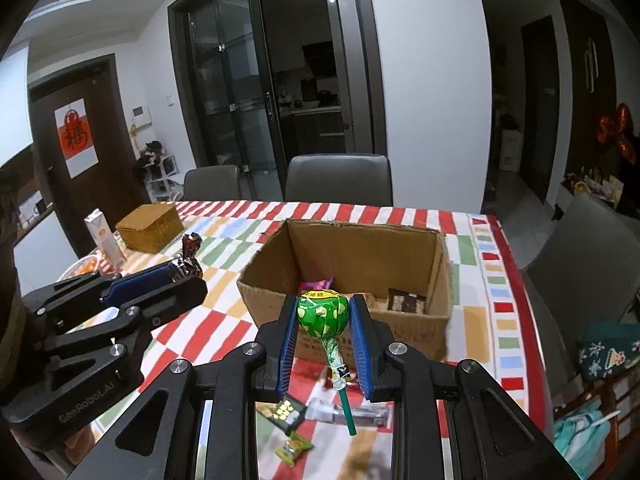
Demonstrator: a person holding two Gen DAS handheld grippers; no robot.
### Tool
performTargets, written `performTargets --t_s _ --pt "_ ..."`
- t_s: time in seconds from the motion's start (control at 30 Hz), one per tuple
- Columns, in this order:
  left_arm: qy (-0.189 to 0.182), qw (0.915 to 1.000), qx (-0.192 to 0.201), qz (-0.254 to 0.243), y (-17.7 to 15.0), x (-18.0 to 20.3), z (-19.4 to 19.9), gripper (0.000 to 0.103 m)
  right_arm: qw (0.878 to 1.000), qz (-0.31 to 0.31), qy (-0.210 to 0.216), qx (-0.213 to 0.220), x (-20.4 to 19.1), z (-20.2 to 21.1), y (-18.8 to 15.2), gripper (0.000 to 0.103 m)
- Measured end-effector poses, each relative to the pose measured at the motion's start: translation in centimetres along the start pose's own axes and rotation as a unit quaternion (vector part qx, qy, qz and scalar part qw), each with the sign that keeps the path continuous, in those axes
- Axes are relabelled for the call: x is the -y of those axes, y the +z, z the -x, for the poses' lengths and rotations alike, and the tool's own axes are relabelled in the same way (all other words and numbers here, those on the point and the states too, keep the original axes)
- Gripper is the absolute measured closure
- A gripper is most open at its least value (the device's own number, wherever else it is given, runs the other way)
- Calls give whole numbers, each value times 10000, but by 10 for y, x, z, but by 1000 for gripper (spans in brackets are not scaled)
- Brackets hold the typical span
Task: Organize snacks
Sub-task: 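Carry the candies and lollipop into the box and release both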
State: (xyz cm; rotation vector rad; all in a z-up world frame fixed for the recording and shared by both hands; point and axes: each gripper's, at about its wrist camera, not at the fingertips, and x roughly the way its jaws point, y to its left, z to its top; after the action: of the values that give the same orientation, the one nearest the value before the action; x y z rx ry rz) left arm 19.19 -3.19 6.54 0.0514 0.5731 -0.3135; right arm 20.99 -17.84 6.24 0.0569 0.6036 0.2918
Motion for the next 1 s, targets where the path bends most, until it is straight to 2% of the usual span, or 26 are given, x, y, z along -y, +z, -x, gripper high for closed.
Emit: performTargets --t_s 0.5,0.67,0.87,0.9,0.93,0.97,1.0 --pt "54 9991 -414 121 43 -21 -60 78 9994 -37 -257 -238 23 -56 51 76" --pt "130 9983 -569 69 49 -23 -84 78 9991 -151 -232 -313 34 -76 60 76" --pt "263 9965 -785 65 54 -27 -114 77 9981 -175 -404 -420 41 -101 63 76" --pt "321 9960 -827 54 54 -27 -118 74 9979 -186 -431 -438 43 -106 63 74" --pt "424 9952 -876 51 55 -28 -121 69 9975 -208 -500 -459 46 -109 63 63" --pt "506 9947 -888 75 55 -29 -122 59 9967 -252 -593 -487 48 -111 63 55" --pt "498 9950 -859 87 53 -30 -120 56 9959 -312 -682 -497 50 -111 62 47"
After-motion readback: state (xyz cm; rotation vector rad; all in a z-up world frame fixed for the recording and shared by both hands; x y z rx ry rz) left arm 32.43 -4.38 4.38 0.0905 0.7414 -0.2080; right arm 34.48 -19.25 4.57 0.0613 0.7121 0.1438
